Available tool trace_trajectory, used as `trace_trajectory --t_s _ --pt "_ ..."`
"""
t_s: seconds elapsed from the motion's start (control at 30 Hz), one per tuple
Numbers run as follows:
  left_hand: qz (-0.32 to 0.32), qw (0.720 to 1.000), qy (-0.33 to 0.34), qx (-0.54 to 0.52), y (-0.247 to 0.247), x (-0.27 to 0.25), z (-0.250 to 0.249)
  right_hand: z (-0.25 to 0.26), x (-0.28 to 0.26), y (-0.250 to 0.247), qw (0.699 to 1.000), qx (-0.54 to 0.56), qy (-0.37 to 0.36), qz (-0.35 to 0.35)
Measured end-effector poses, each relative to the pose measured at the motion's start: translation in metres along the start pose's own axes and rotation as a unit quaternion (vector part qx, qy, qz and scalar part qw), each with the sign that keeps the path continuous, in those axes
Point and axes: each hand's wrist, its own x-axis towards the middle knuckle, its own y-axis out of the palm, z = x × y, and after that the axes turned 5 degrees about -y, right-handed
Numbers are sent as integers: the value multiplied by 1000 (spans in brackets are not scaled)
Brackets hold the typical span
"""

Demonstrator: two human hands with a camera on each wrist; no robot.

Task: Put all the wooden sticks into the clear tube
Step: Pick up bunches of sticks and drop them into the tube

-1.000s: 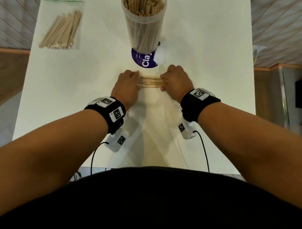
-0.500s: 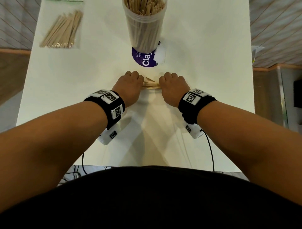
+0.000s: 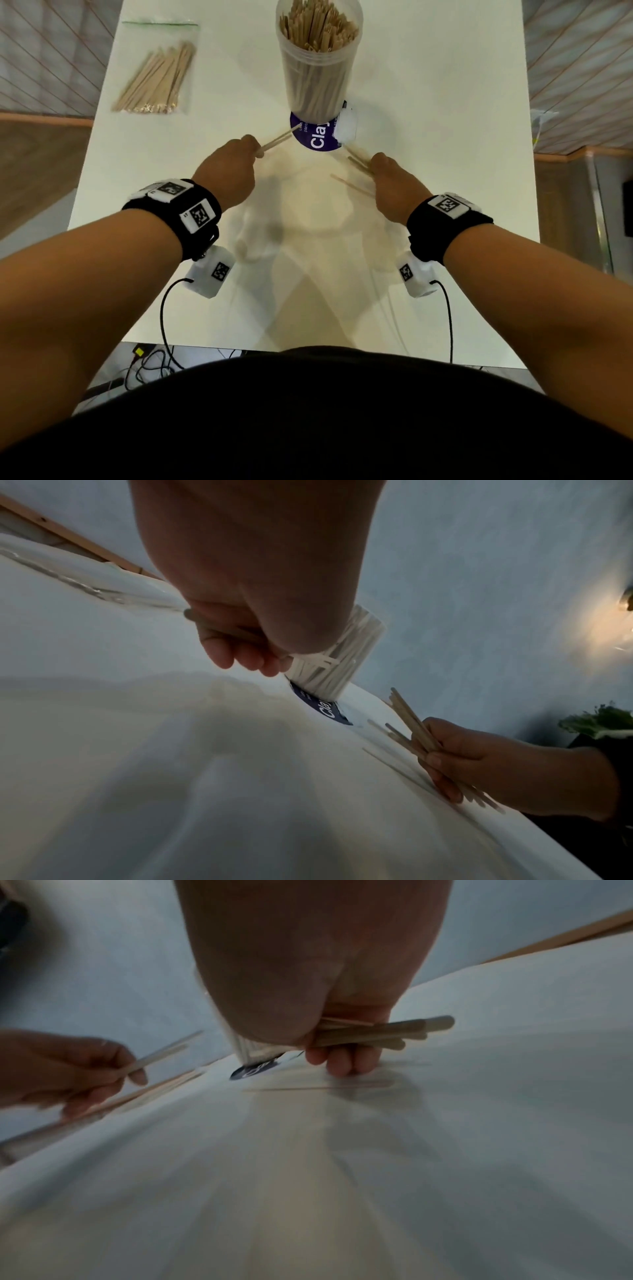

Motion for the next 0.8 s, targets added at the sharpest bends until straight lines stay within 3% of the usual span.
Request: trace_trajectory --t_s 0.1,0.27,0.4,0.6,0.7,0.8 --pt "2 994 -50 -94 5 -8 -6 -1 1 1 999 28 38 5" --pt "34 970 -116 -209 18 -16 -14 14 -2 16 999 -44 23 2" --pt "61 964 -124 -226 22 -25 -16 30 -5 21 996 -85 22 -6" --pt "78 960 -127 -239 19 -34 -14 44 -15 23 992 -100 58 40" --pt "82 954 -131 -258 13 -35 -12 45 -16 23 998 -27 60 16" --pt "103 949 -125 -271 1 -35 -11 49 -14 9 989 123 81 -31"
